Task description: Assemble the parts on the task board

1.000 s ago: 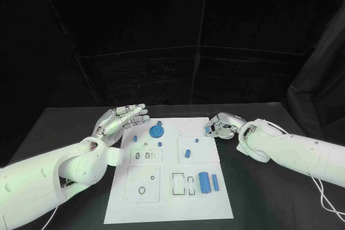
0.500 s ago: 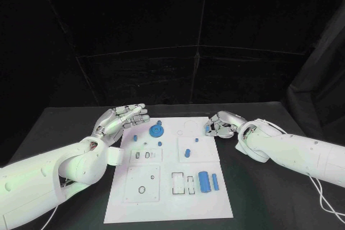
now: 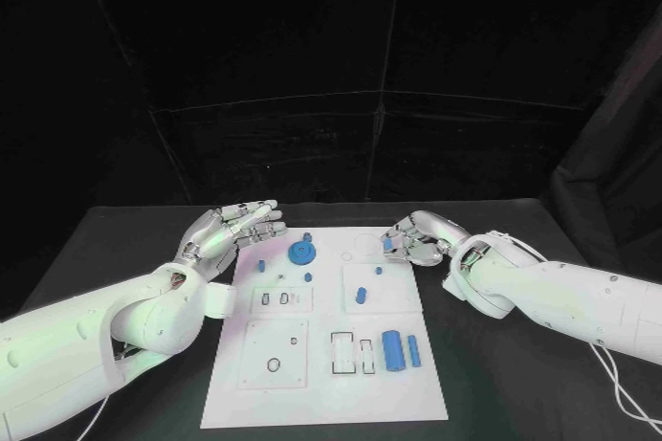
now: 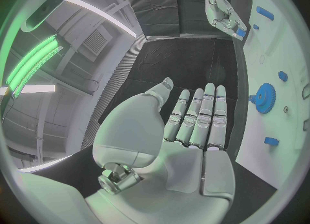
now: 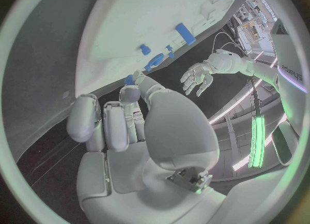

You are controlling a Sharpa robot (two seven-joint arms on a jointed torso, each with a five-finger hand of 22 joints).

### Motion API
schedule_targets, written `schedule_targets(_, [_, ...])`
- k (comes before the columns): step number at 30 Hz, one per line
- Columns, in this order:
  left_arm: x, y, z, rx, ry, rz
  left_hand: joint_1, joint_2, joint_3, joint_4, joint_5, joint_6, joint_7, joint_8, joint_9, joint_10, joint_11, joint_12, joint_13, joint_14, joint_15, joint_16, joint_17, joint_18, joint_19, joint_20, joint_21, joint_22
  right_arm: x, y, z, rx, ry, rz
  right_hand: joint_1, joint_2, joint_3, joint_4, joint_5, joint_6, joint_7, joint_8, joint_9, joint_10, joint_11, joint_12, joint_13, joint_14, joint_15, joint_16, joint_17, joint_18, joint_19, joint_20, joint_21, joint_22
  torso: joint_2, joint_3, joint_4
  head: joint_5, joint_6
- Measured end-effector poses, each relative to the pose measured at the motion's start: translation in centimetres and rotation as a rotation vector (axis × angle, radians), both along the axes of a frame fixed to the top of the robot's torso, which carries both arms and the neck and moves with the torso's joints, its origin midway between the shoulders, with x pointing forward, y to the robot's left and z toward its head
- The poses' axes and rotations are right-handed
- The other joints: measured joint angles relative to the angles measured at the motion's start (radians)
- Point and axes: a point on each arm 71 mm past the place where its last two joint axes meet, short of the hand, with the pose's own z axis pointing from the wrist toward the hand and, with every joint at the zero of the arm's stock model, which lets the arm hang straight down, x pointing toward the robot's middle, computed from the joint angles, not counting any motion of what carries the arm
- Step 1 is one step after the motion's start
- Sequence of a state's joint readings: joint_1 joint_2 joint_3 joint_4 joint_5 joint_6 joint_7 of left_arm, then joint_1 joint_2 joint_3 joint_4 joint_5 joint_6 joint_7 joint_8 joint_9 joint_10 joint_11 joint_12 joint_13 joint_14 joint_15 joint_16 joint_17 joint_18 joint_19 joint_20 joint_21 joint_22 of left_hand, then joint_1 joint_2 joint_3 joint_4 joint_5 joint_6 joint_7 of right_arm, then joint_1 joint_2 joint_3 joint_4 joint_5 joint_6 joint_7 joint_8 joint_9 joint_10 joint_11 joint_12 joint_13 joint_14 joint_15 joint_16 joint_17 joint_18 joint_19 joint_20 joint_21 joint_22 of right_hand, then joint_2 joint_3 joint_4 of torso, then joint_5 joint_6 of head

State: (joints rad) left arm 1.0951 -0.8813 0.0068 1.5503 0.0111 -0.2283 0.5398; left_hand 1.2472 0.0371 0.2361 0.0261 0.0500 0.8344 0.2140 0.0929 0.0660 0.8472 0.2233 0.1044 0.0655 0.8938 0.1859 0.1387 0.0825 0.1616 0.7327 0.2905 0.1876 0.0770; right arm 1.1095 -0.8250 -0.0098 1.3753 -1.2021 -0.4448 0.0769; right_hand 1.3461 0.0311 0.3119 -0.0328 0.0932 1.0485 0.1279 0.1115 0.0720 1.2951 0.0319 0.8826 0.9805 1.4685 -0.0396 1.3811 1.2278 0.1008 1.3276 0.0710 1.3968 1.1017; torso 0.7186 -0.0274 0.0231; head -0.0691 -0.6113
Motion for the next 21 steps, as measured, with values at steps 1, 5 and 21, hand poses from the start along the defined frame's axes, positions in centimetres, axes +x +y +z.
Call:
schedule_targets(1, [0.0, 0.0, 0.0, 0.000, 0.000, 0.000, 0.000, 0.000, 0.000, 0.000, 0.000, 0.000, 0.000, 0.000, 0.000, 0.000, 0.000, 0.000, 0.000, 0.000, 0.000, 0.000, 0.000, 0.000, 0.000, 0.000, 0.000, 0.000, -0.1, 0.7, 0.2, 0.008, 0.005, 0.007, 0.000, 0.000, 0.003, -0.003, 0.000, 0.000, 0.000, -0.002, 0.000, 0.000, 0.000, 0.000, -0.001, 0.000, 0.000, 0.000, 0.000, 0.000, 0.000, 0.000, 0.000, -0.001, -0.001, -0.0009, 0.0003, 0.001, -0.001])
schedule_targets(5, [0.0, 0.2, 0.1, 0.001, -0.001, 0.002, 0.000, 0.000, 0.000, 0.000, 0.000, 0.000, 0.000, 0.000, 0.000, 0.000, 0.000, 0.000, 0.000, 0.000, 0.000, 0.000, 0.000, 0.000, 0.000, 0.000, 0.000, 0.000, -0.6, 3.4, 0.7, 0.028, 0.029, 0.031, -0.006, 0.005, 0.014, -0.014, -0.005, 0.000, 0.000, -0.006, -0.001, 0.000, 0.000, -0.004, 0.001, 0.000, 0.000, 0.000, 0.005, 0.000, 0.000, 0.000, 0.000, -0.002, -0.006, -0.0053, 0.0032, 0.008, -0.004])
schedule_targets(21, [0.2, 1.3, 0.4, 0.012, -0.009, 0.024, 0.000, 0.000, 0.000, 0.000, 0.000, 0.000, 0.000, 0.000, 0.000, 0.000, 0.000, 0.000, 0.000, 0.000, 0.000, 0.000, 0.000, 0.000, 0.003, -0.004, 0.000, 0.000, -2.4, 14.6, 1.3, -0.006, 0.066, 0.161, -0.032, -0.016, 0.039, -0.004, -0.006, 0.000, 0.000, -0.016, -0.003, 0.000, 0.000, 0.009, 0.014, 0.000, 0.000, 0.000, 0.014, 0.000, 0.000, 0.000, 0.000, -0.001, -0.021, -0.0221, 0.0174, 0.062, -0.031])
